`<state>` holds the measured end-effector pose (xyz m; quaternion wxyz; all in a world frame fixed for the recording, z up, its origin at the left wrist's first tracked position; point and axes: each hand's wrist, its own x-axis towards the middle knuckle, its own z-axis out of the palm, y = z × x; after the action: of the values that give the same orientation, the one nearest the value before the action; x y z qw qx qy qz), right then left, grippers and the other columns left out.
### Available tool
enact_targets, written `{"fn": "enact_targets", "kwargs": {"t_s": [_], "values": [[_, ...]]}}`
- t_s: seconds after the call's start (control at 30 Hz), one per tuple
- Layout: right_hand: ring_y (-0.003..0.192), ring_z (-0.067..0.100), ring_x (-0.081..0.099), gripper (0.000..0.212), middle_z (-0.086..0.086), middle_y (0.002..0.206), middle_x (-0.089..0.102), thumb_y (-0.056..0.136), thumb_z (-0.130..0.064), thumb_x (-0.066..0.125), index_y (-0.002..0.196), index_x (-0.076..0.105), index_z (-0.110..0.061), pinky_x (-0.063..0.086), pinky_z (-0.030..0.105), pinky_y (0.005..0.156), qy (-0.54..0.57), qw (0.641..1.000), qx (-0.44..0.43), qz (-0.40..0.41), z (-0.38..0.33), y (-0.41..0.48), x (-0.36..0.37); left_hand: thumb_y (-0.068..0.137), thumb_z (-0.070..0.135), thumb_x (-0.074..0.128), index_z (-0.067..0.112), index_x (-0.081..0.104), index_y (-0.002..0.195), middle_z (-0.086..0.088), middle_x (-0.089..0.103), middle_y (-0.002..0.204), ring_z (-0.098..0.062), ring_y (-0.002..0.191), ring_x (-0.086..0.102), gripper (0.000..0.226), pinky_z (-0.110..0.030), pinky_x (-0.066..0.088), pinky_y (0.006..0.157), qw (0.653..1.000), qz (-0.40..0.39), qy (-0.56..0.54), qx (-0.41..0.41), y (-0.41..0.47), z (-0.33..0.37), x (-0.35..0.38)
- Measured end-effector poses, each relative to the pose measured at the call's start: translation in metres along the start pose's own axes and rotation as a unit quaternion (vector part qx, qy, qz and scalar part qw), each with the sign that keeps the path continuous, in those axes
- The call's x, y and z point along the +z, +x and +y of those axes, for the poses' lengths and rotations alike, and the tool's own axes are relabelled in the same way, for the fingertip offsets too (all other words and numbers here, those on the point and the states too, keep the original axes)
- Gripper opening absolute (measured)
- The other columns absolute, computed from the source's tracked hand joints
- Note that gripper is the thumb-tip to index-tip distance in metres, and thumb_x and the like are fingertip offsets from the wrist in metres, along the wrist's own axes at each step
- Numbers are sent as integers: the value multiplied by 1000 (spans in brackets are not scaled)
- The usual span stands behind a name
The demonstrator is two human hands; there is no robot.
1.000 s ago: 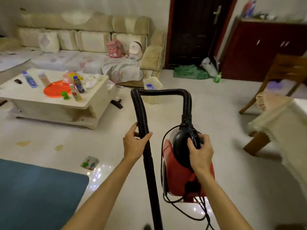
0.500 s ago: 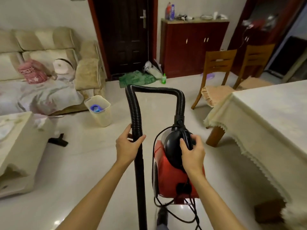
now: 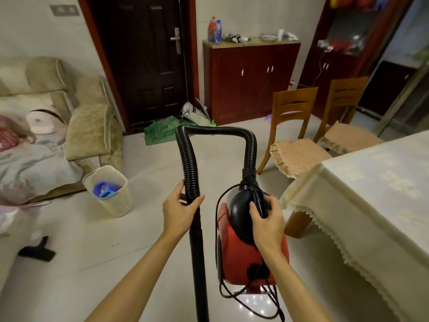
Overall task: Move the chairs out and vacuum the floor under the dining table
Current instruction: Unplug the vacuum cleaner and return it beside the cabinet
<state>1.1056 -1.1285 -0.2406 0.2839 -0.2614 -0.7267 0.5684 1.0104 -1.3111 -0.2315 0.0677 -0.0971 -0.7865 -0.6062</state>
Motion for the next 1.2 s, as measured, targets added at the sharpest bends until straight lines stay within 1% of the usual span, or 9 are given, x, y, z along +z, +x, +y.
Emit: {"fn": "enact_targets", "kwargs": {"t_s": [0.17,0.27,0.37,0.53,0.7,0.8,1.0,1.1,1.2], "values": [[97,14,64,20,-4,100,69,92,-19,66,111,60,-21,55,34,85,-11,1000,2,19,8,82,48,80,20,80,35,60,121,14,70,91,-7,76,63,48,-31,60,65,1000,-17,1,3,94,-28,30],[97,9,63,19,-9,99,68,92,-21,65,110,60,-25,54,33,86,-16,1000,3,19,12,133,88,80,21,80,41,58,119,15,70,90,-7,77,63,49,-33,60,67,1000,-25,-5,0,160,-48,44],[94,6,63,19,-9,97,68,92,-17,66,108,61,-24,52,27,83,-23,999,-1,25,7,184,127,80,20,80,44,57,117,17,69,90,-5,76,63,50,-35,60,70,999,-40,-9,-4,229,-63,56],[86,-3,60,15,-9,92,66,91,-13,66,104,62,-20,43,6,70,-19,999,-10,47,-9,263,176,79,21,82,49,57,114,16,71,88,-10,77,64,51,-41,60,71,999,-51,-11,-5,326,-78,70],[80,-10,58,13,-7,89,65,91,-11,67,103,62,-15,41,4,66,-5,998,-14,60,-16,341,223,79,20,81,60,54,105,17,70,86,-9,78,65,55,-40,60,72,998,-61,-11,-3,408,-89,91],[80,-13,57,14,-9,88,65,91,-11,66,103,62,-18,41,2,67,-1,998,-7,55,-11,392,250,79,20,81,51,57,111,15,70,87,-10,78,64,50,-41,60,72,998,-67,-9,-4,460,-100,110],[87,-8,62,18,-11,96,68,92,-12,67,107,62,-21,45,4,70,11,999,9,30,11,519,299,79,20,82,52,56,108,12,69,82,-13,76,66,50,-40,61,70,998,-58,-3,0,584,-121,169],[90,1,63,18,-10,96,67,92,-14,67,106,60,-24,45,4,70,6,999,12,35,16,585,322,78,21,82,48,56,112,10,69,82,-15,75,67,50,-42,61,70,999,-53,2,-4,648,-122,203],[92,9,64,18,-5,97,68,92,-15,67,107,60,-22,47,11,73,1,999,8,40,18,649,339,78,23,82,55,54,112,11,70,84,-13,76,67,55,-43,60,72,999,-46,-1,0,706,-124,233]]}}
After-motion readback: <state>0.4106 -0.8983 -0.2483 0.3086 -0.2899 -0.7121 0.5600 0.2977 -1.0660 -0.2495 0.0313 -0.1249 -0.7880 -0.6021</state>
